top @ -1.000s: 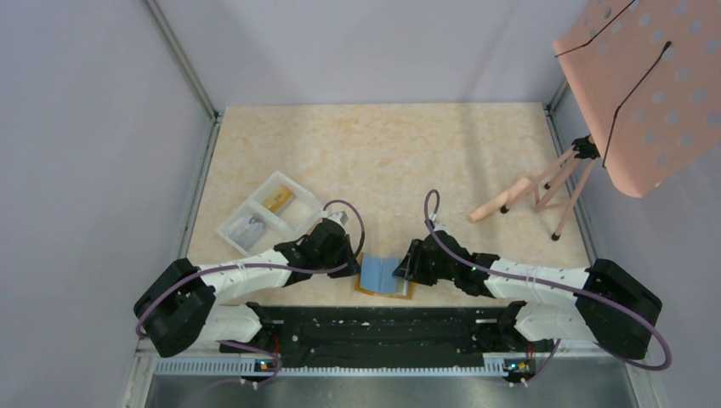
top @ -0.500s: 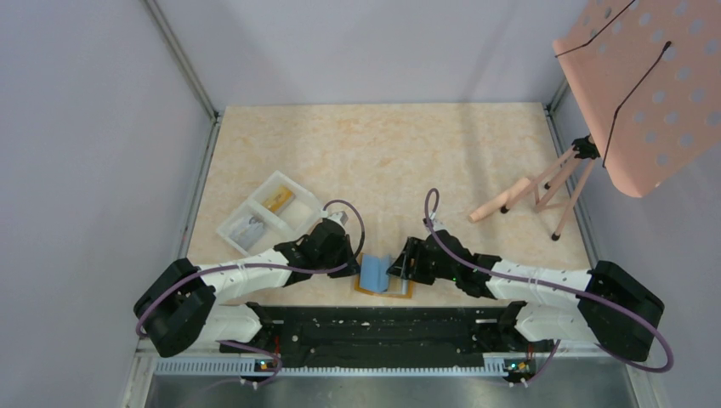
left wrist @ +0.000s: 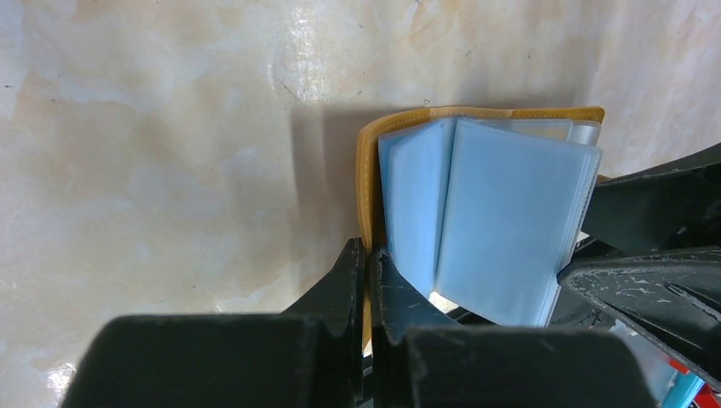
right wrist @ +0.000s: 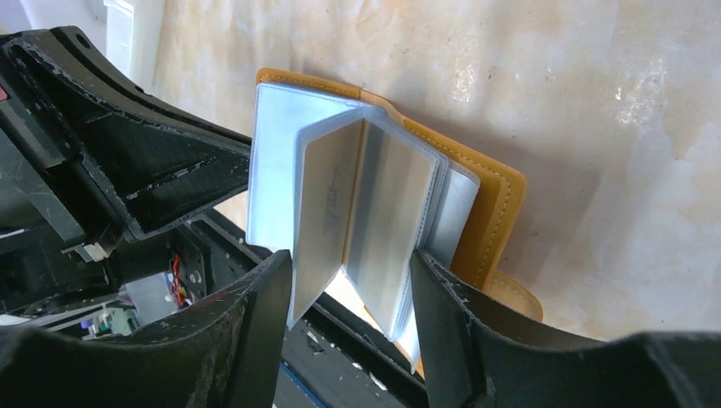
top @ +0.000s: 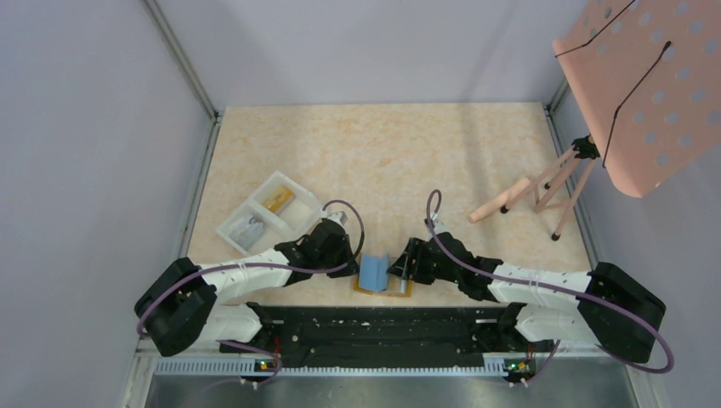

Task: Take the credit cards out of the card holder
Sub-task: Remove the credit card from the card holder.

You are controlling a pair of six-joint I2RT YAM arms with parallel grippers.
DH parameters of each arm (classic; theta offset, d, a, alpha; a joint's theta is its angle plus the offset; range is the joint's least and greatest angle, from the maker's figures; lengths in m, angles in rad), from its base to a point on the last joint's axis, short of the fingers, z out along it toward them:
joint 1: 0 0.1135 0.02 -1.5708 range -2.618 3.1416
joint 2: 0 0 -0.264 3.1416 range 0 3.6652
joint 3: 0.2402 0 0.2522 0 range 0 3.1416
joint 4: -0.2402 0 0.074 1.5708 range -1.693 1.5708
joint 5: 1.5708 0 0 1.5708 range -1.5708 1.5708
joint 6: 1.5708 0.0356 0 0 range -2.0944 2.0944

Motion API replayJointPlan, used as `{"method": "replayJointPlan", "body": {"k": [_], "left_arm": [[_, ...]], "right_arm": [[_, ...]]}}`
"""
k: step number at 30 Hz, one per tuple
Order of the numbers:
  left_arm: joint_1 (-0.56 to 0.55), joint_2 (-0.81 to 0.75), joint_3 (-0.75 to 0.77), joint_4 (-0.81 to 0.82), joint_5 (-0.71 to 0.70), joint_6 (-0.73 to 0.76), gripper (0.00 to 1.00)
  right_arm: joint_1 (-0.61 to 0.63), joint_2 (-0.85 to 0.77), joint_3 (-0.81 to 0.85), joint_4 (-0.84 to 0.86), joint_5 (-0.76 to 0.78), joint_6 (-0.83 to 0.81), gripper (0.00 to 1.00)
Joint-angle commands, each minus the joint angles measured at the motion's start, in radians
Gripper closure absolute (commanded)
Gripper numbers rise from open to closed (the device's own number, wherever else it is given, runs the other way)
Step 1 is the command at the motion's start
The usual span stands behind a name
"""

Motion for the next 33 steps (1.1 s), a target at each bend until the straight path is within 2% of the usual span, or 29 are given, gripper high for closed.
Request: {"method": "replayJointPlan", "body": {"k": [1, 5, 10, 15, 19, 26, 33], "left_arm": [[-0.008, 0.006, 0.01, 0.05, 0.023, -0.01, 1.0], [-0.007, 0.004, 0.009, 0.051, 0.021, -0.012, 1.0], [-0.007, 0.002, 0.007, 0.049, 0.018, -0.012, 1.0], [-0.008, -0.002, 0.009, 0.048, 0.022, -0.012, 1.0], [-0.007, -0.017, 0.027, 0.003, 0.001, -0.007, 0.99], [-0.007, -0.071, 0.071, -0.107, -0.054, 0.008, 0.89], [-0.007, -0.107, 0.129, -0.226, -0.118, 0.008, 0.71]], "right_arm": [[0.007, -0.019, -0.005, 0.148, -0.035, 0.014, 0.42], [0.007, -0.026, -0.013, 0.165, -0.035, 0.014, 0.36], [0.008, -0.035, -0.018, 0.164, -0.03, 0.014, 0.37], [0.008, -0.033, -0.007, 0.098, 0.004, 0.007, 0.6], [0.008, -0.022, 0.026, -0.006, 0.029, -0.018, 0.68], [0.008, -0.049, 0.125, -0.301, 0.179, -0.086, 0.71], [0.007, -0.137, 0.201, -0.36, 0.137, -0.113, 0.7]]}}
